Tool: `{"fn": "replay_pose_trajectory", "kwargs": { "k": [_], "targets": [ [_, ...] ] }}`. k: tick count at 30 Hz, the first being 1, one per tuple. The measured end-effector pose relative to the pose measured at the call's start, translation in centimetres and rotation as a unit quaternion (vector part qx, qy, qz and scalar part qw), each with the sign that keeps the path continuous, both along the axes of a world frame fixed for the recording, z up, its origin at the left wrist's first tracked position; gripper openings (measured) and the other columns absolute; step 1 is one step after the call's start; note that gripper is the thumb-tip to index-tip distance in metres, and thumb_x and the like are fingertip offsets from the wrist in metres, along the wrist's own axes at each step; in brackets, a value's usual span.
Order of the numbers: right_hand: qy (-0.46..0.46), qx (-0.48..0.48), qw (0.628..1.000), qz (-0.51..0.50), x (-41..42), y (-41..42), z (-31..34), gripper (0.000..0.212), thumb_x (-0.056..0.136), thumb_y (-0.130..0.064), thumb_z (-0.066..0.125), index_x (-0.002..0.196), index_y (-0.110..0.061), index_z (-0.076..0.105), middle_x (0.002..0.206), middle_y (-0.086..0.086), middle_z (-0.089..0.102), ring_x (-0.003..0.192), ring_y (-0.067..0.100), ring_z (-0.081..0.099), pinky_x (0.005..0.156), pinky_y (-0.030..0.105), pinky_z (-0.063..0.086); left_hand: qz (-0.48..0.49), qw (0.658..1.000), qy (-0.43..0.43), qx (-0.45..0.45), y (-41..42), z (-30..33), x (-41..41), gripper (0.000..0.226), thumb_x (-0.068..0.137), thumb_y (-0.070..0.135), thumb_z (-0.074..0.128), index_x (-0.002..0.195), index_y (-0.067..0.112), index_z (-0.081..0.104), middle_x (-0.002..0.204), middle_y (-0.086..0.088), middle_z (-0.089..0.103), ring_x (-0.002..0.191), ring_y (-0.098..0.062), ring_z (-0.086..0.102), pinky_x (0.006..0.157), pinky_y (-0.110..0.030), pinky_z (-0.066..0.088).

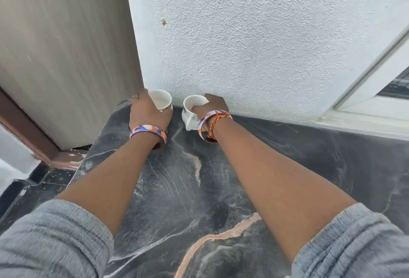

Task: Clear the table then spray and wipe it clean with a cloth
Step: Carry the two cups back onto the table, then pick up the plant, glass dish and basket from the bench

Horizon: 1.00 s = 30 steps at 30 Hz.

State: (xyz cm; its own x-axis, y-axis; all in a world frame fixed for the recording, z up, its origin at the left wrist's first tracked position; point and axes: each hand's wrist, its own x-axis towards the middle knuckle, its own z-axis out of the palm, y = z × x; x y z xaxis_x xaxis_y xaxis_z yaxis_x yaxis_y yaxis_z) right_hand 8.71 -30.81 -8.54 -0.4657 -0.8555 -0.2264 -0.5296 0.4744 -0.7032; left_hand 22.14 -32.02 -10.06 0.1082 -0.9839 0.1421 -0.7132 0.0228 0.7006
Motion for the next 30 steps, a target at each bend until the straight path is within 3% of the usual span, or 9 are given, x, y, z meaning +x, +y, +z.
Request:
{"fn": "replay_pose_trajectory", "kwargs": {
  "k": [2, 5, 8, 12, 15, 17, 19, 22, 30],
  "targets": [
    [0.010, 0.013, 1.000, 0.027, -0.3, -0.1, 0.3, 0.027, 0.083, -0.024, 0.064, 0.107, -0.017, 0.056, 0.104, 0.005, 0.053, 0.121, 0.030, 0.050, 0.083, 0.030, 0.040, -0.009, 1.000, -0.007, 0.000, 0.0, -0.1, 0.0, 0.061, 0.075, 0.033, 0.068, 0.122, 0.003, 0.045, 0.124, -0.022, 0.049, 0.113, -0.038, 0.051, 0.088, -0.042, 0.046],
    [0.036, 0.036, 0.997, 0.062, -0.2, -0.2, 0.9, 0.047, 0.087, -0.020, 0.060, 0.131, -0.013, 0.048, 0.126, 0.010, 0.054, 0.124, 0.030, 0.048, 0.095, 0.034, 0.043, -0.025, 1.000, -0.016, 0.007, -0.3, -0.2, 0.2, 0.062, 0.075, 0.033, 0.069, 0.123, 0.001, 0.044, 0.124, -0.023, 0.050, 0.115, -0.037, 0.049, 0.088, -0.042, 0.045],
    [0.043, 0.035, 0.994, 0.090, -0.2, 0.2, 1.4, 0.050, 0.089, -0.019, 0.058, 0.135, -0.009, 0.043, 0.134, 0.012, 0.052, 0.124, 0.030, 0.048, 0.098, 0.033, 0.042, -0.039, 0.999, -0.028, 0.021, -0.3, 0.1, 0.2, 0.064, 0.075, 0.034, 0.068, 0.122, 0.000, 0.044, 0.123, -0.024, 0.050, 0.117, -0.037, 0.046, 0.089, -0.042, 0.044],
    [-0.017, 0.024, 0.997, 0.072, -0.4, 1.6, 1.9, 0.063, 0.095, -0.030, 0.051, 0.148, -0.011, 0.024, 0.151, 0.009, 0.034, 0.136, 0.028, 0.038, 0.108, 0.035, 0.034, -0.025, 0.999, -0.029, 0.028, 0.7, 1.3, 0.4, 0.071, 0.075, 0.032, 0.069, 0.129, -0.002, 0.038, 0.133, -0.024, 0.040, 0.120, -0.041, 0.043, 0.097, -0.045, 0.042],
    [-0.076, -0.002, 0.997, 0.025, -1.2, 3.2, 2.8, 0.062, 0.095, -0.031, 0.051, 0.148, -0.011, 0.027, 0.153, 0.008, 0.032, 0.136, 0.029, 0.038, 0.110, 0.040, 0.037, -0.019, 0.999, -0.012, -0.030, 3.1, 2.9, 0.1, 0.061, 0.076, 0.020, 0.065, 0.130, 0.003, 0.040, 0.137, -0.018, 0.038, 0.125, -0.037, 0.039, 0.093, -0.044, 0.042],
    [-0.088, -0.001, 0.996, 0.005, -1.8, 4.8, 3.3, 0.055, 0.094, -0.029, 0.053, 0.143, -0.009, 0.038, 0.147, 0.011, 0.042, 0.131, 0.029, 0.045, 0.109, 0.039, 0.038, -0.041, 0.994, 0.005, -0.099, 5.5, 3.7, -0.7, 0.053, 0.077, 0.011, 0.060, 0.127, 0.006, 0.046, 0.137, -0.015, 0.041, 0.126, -0.035, 0.037, 0.092, -0.041, 0.041],
    [-0.090, -0.008, 0.996, 0.009, -2.6, 6.8, 3.5, 0.031, 0.093, -0.023, 0.053, 0.120, -0.009, 0.057, 0.115, 0.016, 0.061, 0.110, 0.031, 0.056, 0.101, 0.040, 0.045, -0.099, 0.987, 0.009, -0.123, 8.2, 4.1, -2.1, 0.043, 0.077, 0.006, 0.057, 0.120, 0.006, 0.054, 0.131, -0.014, 0.048, 0.122, -0.033, 0.042, 0.092, -0.041, 0.043],
    [-0.068, -0.006, 0.998, 0.020, -4.0, 10.4, 3.6, 0.003, 0.090, -0.017, 0.054, 0.093, -0.018, 0.054, 0.092, 0.008, 0.055, 0.086, 0.022, 0.051, 0.087, 0.036, 0.049, -0.199, 0.977, -0.024, -0.072, 11.5, 4.6, -4.7, 0.028, 0.080, 0.008, 0.053, 0.106, 0.010, 0.064, 0.114, -0.011, 0.064, 0.108, -0.030, 0.057, 0.088, -0.039, 0.049],
    [-0.020, -0.001, 1.000, -0.001, -10.1, 22.6, 5.3, 0.017, 0.084, -0.009, 0.052, 0.080, -0.005, 0.069, 0.076, 0.011, 0.060, 0.073, 0.025, 0.056, 0.050, 0.023, 0.037, -0.333, 0.938, -0.093, -0.012, 19.0, 7.2, -12.1, 0.017, 0.080, 0.018, 0.054, 0.086, 0.016, 0.070, 0.095, -0.005, 0.073, 0.093, -0.027, 0.065, 0.085, -0.038, 0.053]
  ]
}}
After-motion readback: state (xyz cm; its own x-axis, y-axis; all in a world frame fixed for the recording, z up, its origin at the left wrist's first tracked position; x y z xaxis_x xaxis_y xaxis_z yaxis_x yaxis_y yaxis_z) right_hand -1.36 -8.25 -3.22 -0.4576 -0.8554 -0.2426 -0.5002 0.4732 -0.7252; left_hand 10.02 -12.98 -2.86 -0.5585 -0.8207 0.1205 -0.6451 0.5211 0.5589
